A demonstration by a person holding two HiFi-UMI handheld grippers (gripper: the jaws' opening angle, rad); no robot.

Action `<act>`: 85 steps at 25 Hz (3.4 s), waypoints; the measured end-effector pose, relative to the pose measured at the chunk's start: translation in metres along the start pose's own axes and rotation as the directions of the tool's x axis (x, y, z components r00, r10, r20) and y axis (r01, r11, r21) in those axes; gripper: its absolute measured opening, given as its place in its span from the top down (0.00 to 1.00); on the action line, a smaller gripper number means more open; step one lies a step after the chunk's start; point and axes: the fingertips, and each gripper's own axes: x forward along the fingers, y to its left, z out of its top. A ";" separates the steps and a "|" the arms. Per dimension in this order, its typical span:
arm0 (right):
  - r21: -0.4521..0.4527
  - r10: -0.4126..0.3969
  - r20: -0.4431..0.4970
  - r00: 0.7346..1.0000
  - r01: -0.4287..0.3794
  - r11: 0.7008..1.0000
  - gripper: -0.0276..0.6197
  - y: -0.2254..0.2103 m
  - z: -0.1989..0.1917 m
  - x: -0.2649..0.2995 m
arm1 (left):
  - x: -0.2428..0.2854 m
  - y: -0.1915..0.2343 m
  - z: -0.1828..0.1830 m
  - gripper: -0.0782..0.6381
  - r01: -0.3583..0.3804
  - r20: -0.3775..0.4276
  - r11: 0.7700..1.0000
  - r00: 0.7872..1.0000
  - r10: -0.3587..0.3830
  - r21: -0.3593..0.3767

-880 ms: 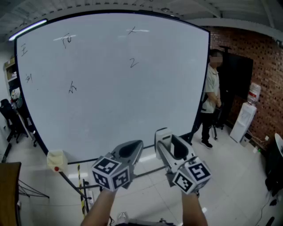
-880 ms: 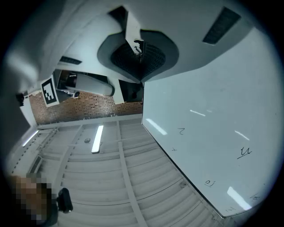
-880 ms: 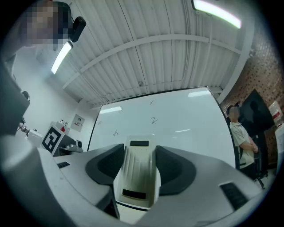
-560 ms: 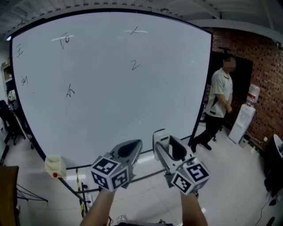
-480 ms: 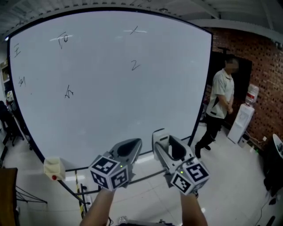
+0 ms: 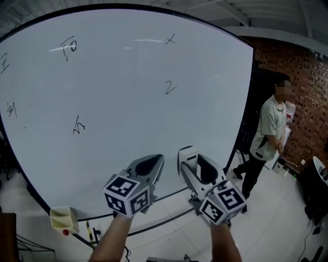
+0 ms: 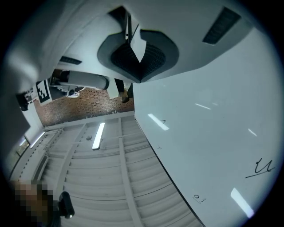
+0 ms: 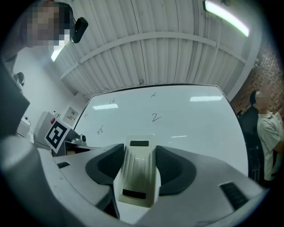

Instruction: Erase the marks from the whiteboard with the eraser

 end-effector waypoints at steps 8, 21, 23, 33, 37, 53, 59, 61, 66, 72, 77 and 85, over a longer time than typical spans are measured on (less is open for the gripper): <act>-0.060 0.002 0.038 0.999 0.000 0.998 0.59 0.000 0.019 0.063 | 0.015 0.049 0.027 0.89 -0.017 0.008 0.999 1.000 0.017 0.049; -0.104 0.099 0.120 0.988 -0.086 0.991 0.59 -0.029 0.058 0.113 | 0.032 0.064 0.060 0.89 -0.140 0.074 0.985 0.988 0.133 0.101; -0.099 0.110 0.135 0.985 -0.096 0.990 0.59 -0.035 0.065 0.123 | 0.034 0.065 0.063 0.89 -0.165 0.078 0.980 0.985 0.157 0.112; -0.147 0.129 0.194 0.972 -0.101 0.984 0.60 -0.042 0.110 0.166 | 0.041 0.073 0.070 0.89 -0.240 0.081 0.958 0.970 0.230 0.159; -0.157 0.139 0.213 0.967 -0.106 0.982 0.60 -0.039 0.125 0.180 | 0.040 0.077 0.072 0.89 -0.258 0.083 0.952 0.965 0.247 0.165; -0.160 0.136 0.212 0.968 -0.103 0.982 0.60 -0.039 0.126 0.190 | 0.052 0.085 0.073 0.89 -0.276 0.053 0.942 0.961 0.271 0.191; -0.139 0.150 0.222 0.963 -0.121 0.983 0.60 -0.047 0.128 0.189 | 0.057 0.081 0.075 0.89 -0.271 0.052 0.940 0.963 0.266 0.209; -0.126 0.141 0.232 0.962 -0.114 0.985 0.60 -0.052 0.128 0.189 | 0.056 0.082 0.076 0.89 -0.273 0.055 0.939 0.962 0.267 0.210; -0.096 0.103 0.242 0.965 -0.082 0.992 0.60 -0.077 0.127 0.184 | 0.060 0.080 0.075 0.89 -0.269 0.059 0.939 0.963 0.262 0.213; -0.051 0.019 0.243 0.970 -0.006 0.999 0.60 -0.131 0.124 0.173 | 0.074 0.072 0.070 0.89 -0.244 0.047 0.945 0.970 0.239 0.216; -0.037 -0.003 0.250 0.968 0.013 0.999 0.60 -0.140 0.124 0.173 | 0.079 0.070 0.063 0.89 -0.233 0.036 0.949 0.972 0.230 0.212; -0.091 0.021 0.240 0.971 0.001 0.996 0.60 -0.109 0.128 0.178 | 0.070 0.074 0.062 0.89 -0.250 0.039 0.946 0.968 0.248 0.206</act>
